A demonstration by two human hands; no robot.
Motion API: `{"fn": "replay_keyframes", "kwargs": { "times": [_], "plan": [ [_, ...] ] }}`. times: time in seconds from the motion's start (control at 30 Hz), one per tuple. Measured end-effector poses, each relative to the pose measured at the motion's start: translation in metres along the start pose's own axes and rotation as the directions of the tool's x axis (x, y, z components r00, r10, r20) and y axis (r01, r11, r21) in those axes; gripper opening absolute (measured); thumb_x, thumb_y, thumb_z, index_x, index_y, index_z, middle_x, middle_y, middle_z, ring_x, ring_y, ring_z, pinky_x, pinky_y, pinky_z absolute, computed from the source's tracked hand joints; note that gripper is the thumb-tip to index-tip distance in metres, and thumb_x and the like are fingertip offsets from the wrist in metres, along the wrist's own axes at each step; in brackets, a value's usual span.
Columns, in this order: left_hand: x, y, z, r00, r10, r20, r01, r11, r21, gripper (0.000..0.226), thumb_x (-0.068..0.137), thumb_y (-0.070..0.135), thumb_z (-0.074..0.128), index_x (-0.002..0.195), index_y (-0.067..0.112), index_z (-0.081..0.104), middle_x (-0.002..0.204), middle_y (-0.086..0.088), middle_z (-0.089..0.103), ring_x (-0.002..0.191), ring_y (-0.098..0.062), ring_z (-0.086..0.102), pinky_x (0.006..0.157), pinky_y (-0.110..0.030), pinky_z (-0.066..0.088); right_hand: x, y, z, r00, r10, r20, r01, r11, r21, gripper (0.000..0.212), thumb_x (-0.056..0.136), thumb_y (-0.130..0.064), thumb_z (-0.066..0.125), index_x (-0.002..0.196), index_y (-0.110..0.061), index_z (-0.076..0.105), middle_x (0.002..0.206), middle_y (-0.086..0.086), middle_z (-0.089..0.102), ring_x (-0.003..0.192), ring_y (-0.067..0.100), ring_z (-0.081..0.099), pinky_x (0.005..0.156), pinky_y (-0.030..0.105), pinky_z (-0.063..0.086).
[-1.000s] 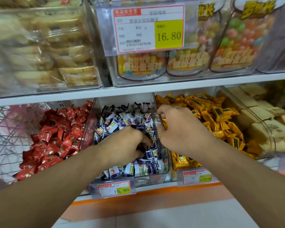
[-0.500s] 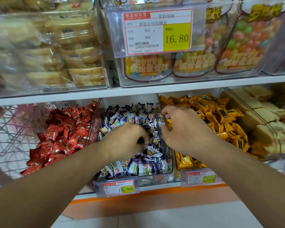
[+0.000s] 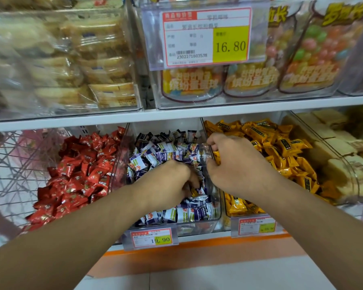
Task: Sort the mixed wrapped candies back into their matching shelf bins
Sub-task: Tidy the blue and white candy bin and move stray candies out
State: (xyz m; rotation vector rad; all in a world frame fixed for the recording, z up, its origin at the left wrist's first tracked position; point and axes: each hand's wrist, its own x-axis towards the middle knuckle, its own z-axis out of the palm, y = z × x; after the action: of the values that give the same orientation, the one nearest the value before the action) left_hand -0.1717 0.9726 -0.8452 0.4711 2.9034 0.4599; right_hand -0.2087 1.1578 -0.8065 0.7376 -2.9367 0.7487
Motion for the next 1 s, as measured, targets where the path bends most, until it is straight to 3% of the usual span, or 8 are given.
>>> {"fn": "replay_keyframes", "kwargs": {
  "times": [0.13,0.3,0.43,0.53,0.63,0.73,0.87,1.0],
  "plan": [
    [0.003,-0.006,0.002,1.000,0.004,0.012,-0.005,0.998,0.064,0.030,0.090,0.012,0.071,0.112,0.033,0.077,0.116,0.015,0.067,0.100,-0.005,0.065,0.089,-0.032,0.058,0.000,0.000,0.000,1.000,0.000,-0.004,0.000,1.000,0.004,0.041,0.098,-0.028,0.063,0.136,-0.019,0.052,0.120,0.003,0.059,0.109,0.023,0.060,0.087,0.039,0.058],
    [0.007,-0.001,0.004,0.997,0.027,-0.066,-0.018,0.991,0.132,0.017,0.087,0.017,0.071,0.094,0.032,0.076,0.103,0.017,0.066,0.093,-0.008,0.064,0.081,-0.034,0.058,-0.001,0.000,-0.001,1.000,-0.001,-0.005,0.001,1.000,0.005,0.039,0.098,-0.028,0.062,0.135,-0.020,0.051,0.119,0.003,0.059,0.108,0.023,0.060,0.087,0.039,0.059],
    [0.003,-0.002,0.004,0.978,0.087,-0.188,-0.062,0.989,0.134,0.021,0.084,0.009,0.069,0.085,0.029,0.074,0.096,0.017,0.065,0.101,-0.008,0.055,0.089,-0.029,0.051,-0.002,0.000,-0.003,1.000,0.004,0.009,-0.004,1.000,0.018,0.040,0.099,-0.028,0.062,0.137,-0.020,0.051,0.123,0.002,0.058,0.110,0.022,0.059,0.088,0.037,0.058],
    [-0.007,-0.003,-0.007,0.939,0.048,-0.341,-0.020,0.996,0.085,0.013,0.086,0.015,0.072,0.089,0.028,0.075,0.097,0.017,0.064,0.103,-0.009,0.053,0.098,-0.034,0.048,-0.002,0.001,-0.003,1.000,0.001,0.011,-0.001,1.000,0.020,0.042,0.098,-0.029,0.062,0.138,-0.020,0.052,0.125,0.002,0.059,0.113,0.021,0.059,0.092,0.037,0.056],
    [-0.022,0.000,-0.019,0.874,-0.070,-0.482,0.049,0.997,-0.055,0.008,0.088,0.023,0.073,0.087,0.031,0.072,0.098,0.017,0.069,0.092,-0.006,0.062,0.092,-0.034,0.054,-0.002,0.000,-0.004,1.000,-0.008,0.004,0.008,1.000,0.016,0.050,0.099,-0.030,0.062,0.145,-0.020,0.049,0.137,0.003,0.056,0.129,0.022,0.052,0.104,0.035,0.050],
    [-0.036,0.004,-0.027,0.790,-0.297,-0.536,0.148,0.941,-0.304,0.010,0.092,0.027,0.074,0.086,0.034,0.071,0.083,0.011,0.074,0.052,-0.011,0.062,0.053,-0.025,0.055,-0.007,-0.008,-0.009,0.999,-0.049,-0.008,0.049,0.999,0.014,0.055,0.100,-0.033,0.061,0.151,-0.022,0.044,0.146,0.000,0.050,0.140,0.019,0.039,0.113,0.033,0.039],
    [-0.056,0.012,-0.027,0.675,-0.405,-0.617,0.095,0.877,-0.472,0.010,0.089,0.030,0.078,0.082,0.036,0.073,0.080,0.023,0.071,0.082,0.003,0.066,0.070,-0.009,0.048,-0.021,-0.027,-0.009,0.985,-0.168,0.041,0.164,0.983,0.086,0.046,0.098,-0.043,0.064,0.141,-0.034,0.050,0.136,-0.010,0.053,0.129,0.010,0.045,0.108,0.030,0.042],
    [-0.070,0.025,-0.020,0.712,-0.412,-0.569,-0.012,0.803,-0.595,0.010,0.088,0.029,0.079,0.088,0.037,0.074,0.086,0.020,0.073,0.085,-0.001,0.069,0.078,-0.020,0.052,-0.031,-0.030,-0.007,0.980,-0.197,-0.022,0.198,0.975,0.095,0.017,0.100,-0.033,0.063,0.116,-0.036,0.064,0.103,-0.011,0.061,0.091,0.005,0.055,0.076,0.028,0.047]
  ]
}}
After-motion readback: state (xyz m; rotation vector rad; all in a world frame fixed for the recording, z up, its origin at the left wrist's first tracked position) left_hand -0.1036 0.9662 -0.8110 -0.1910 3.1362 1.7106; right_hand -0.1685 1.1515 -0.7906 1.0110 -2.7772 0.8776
